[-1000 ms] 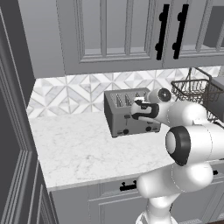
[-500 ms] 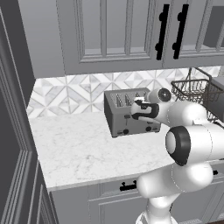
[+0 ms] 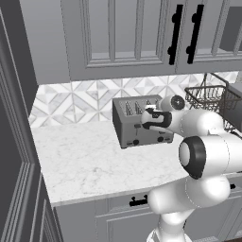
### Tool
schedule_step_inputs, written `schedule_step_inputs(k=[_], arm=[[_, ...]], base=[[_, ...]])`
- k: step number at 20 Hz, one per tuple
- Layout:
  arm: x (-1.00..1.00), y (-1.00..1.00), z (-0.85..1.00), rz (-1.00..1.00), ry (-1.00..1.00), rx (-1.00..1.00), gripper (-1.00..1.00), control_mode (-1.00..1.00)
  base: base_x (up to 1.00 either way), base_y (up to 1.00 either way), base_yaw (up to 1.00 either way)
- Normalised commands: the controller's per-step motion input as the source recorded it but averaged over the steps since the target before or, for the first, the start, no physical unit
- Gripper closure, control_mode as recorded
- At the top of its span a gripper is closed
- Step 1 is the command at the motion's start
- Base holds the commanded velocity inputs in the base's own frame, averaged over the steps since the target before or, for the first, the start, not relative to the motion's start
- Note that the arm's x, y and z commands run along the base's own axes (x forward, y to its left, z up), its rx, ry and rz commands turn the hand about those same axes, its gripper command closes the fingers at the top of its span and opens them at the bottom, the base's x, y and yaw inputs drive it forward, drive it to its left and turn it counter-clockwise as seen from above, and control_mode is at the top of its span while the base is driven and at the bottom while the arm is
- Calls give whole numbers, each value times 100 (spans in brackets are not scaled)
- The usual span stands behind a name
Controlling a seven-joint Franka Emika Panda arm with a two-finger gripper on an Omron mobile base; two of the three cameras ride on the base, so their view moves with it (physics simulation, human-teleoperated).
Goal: Start the toaster. Once the lever pops up, take the bread to the plate on the dining counter.
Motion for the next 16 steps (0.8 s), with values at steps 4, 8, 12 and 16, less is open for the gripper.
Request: schedule_step_inputs(k=[4,8,12,16], arm=[[0,0,0,0,0,0,-100,-100],[0,0,0,0,0,0,-100,-100],[0,0,0,0,0,0,-100,-100],[0,0,0,0,0,0,-100,-100]], base=[[0,0,0],[0,0,0],[0,0,0],[0,0,0]])
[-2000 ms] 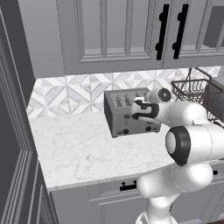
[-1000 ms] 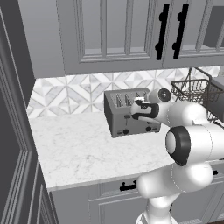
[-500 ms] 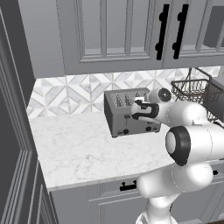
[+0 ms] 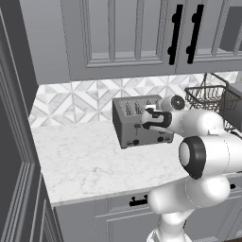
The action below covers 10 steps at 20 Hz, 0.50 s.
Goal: Start the toaster. Once the lever pops up, take the bread to the plate on the dining counter.
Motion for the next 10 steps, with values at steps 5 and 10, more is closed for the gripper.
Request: schedule_step_inputs(k=[5,10], arm=[[0,0,0,0,0,0,-100,-100],[0,0,0,0,0,0,-100,-100]], base=[[0,0,0],[0,0,0]])
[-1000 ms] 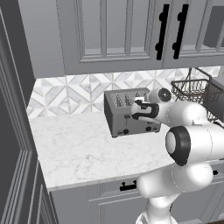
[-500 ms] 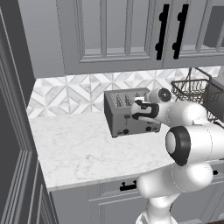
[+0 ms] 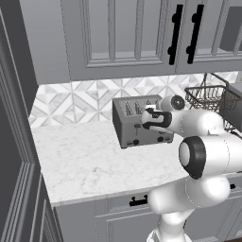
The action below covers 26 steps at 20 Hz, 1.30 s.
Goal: Start the toaster. Once the lever pops up, take the bread to the plate on the dining counter.
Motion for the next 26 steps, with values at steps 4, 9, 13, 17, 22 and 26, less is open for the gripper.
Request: schedule_step_inputs(k=[4,9,13,17,22,26], arm=[[0,0,0,0,0,0,-100,-100],[0,0,0,0,0,0,-100,-100],[0,0,0,0,0,0,-100,-100],[0,0,0,0,0,0,-100,-100],[0,0,0,0,0,0,-100,-100],[0,0,0,0,0,0,-100,-100]], base=[[0,0,0],[0,0,0],[0,0,0],[0,0,0],[0,0,0],[0,0,0]])
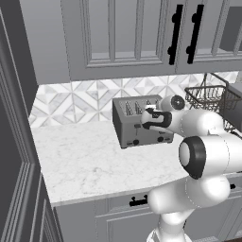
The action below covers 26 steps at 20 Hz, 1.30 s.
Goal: Start the toaster. Once the lever pops up, take the bread to the plate on the dining counter.
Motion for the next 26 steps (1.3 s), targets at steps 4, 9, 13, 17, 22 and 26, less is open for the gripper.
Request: schedule_step_inputs(k=[4,9,13,17,22,26], arm=[[0,0,0,0,0,0,-100,-100],[0,0,0,0,0,0,-100,-100],[0,0,0,0,0,0,-100,-100],[0,0,0,0,0,0,-100,-100],[0,0,0,0,0,0,-100,-100],[0,0,0,0,0,0,-100,-100]], base=[[0,0,0],[0,0,0],[0,0,0],[0,0,0],[0,0,0],[0,0,0]])
